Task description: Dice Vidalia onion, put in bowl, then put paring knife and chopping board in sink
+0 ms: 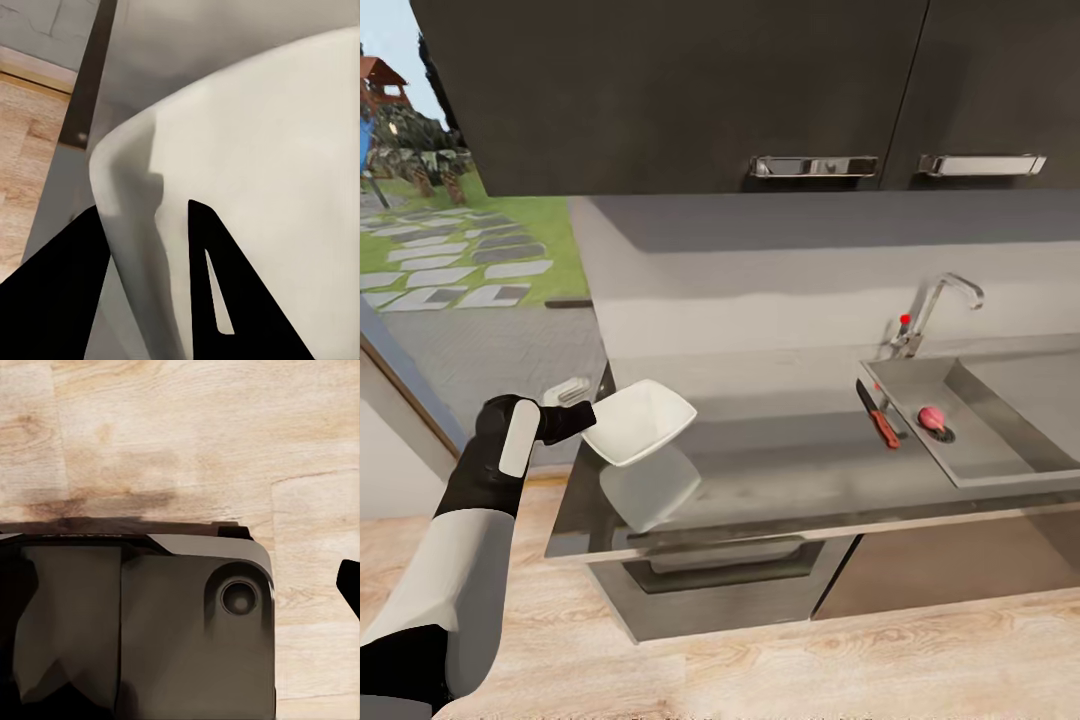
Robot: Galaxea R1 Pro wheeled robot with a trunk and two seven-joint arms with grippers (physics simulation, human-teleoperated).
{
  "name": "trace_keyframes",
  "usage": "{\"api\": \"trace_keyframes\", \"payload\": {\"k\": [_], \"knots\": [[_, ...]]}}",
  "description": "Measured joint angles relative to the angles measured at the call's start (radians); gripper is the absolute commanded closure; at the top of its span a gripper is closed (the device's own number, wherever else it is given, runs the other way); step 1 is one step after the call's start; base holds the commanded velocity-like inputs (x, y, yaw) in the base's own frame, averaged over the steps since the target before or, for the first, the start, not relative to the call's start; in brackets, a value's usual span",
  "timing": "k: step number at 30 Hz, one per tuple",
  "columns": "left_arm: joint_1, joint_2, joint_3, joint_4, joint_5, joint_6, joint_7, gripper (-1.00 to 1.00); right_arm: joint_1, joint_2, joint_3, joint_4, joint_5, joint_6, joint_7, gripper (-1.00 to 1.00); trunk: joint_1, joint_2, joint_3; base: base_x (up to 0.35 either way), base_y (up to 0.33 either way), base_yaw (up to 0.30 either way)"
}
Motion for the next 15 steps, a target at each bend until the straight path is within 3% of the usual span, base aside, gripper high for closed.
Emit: {"api": "trace_keyframes", "payload": {"k": [15], "knots": [[0.000, 0.000, 0.000, 0.000, 0.000, 0.000, 0.000, 1.00, -0.001, 0.001, 0.000, 0.000, 0.000, 0.000, 0.000, -1.00, 0.000, 0.000, -0.021, 0.000, 0.000, 0.000]]}}
